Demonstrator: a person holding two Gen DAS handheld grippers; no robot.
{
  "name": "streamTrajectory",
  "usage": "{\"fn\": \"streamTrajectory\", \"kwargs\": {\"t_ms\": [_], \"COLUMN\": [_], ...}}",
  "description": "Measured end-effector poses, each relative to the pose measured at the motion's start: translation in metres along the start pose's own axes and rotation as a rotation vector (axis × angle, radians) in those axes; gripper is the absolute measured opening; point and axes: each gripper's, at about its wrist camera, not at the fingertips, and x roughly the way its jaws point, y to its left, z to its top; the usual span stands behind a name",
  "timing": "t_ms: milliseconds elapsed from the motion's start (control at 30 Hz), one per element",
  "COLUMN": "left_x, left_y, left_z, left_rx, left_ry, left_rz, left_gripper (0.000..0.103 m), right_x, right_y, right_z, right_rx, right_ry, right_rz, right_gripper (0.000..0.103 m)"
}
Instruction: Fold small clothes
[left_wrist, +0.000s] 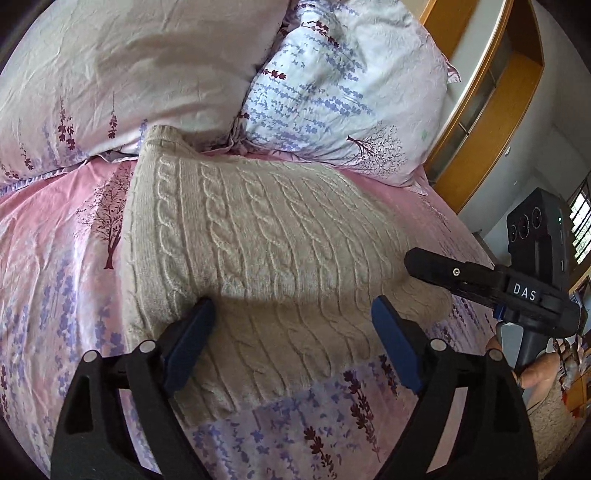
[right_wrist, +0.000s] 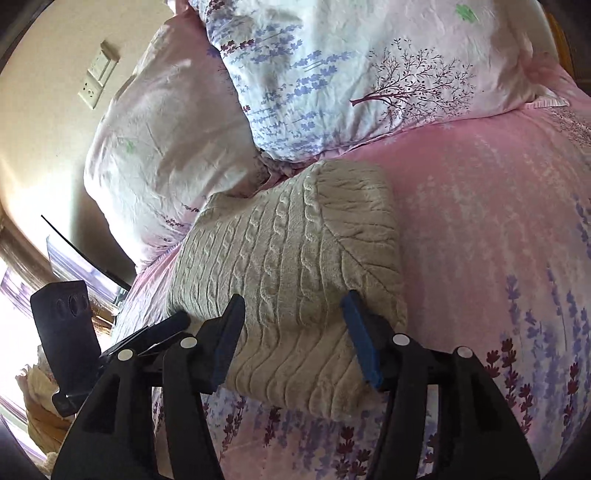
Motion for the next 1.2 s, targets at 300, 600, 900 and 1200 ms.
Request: {"fn": "streamTrajectory", "kwargs": {"t_ms": [300,600,900,1200], "left_x": [-0.058,-0.062,-0.04,-0.039], "left_y": [0.005,0.008,0.01,0.008], "left_z": [-0.019,-0.058,-0.069,-0.068], "left_rx": [-0.032,-0.039,-0.052,-0.041], "left_ry": [-0.072,-0.002,0.099,0.092], "left_rz": [0.234,0.444,0.485,0.478], "left_gripper": [0.096,0.101,0.101,0.101], "right_x": [-0.049,-0.039,-0.013,-0.003], "right_y": [0.023,0.037,0.046,0.049], "right_z": [-0.025,-0.062,-0.08,-0.085], "right_rx": [-0.133,-0.186,-0.226,-0.248], "right_ry": [-0.142,-0.086,0.009,0.069], "right_rz": [-0.234,-0.396,-0.426,-0.479], "right_gripper": [0.091,0.102,0.102,0.102]}}
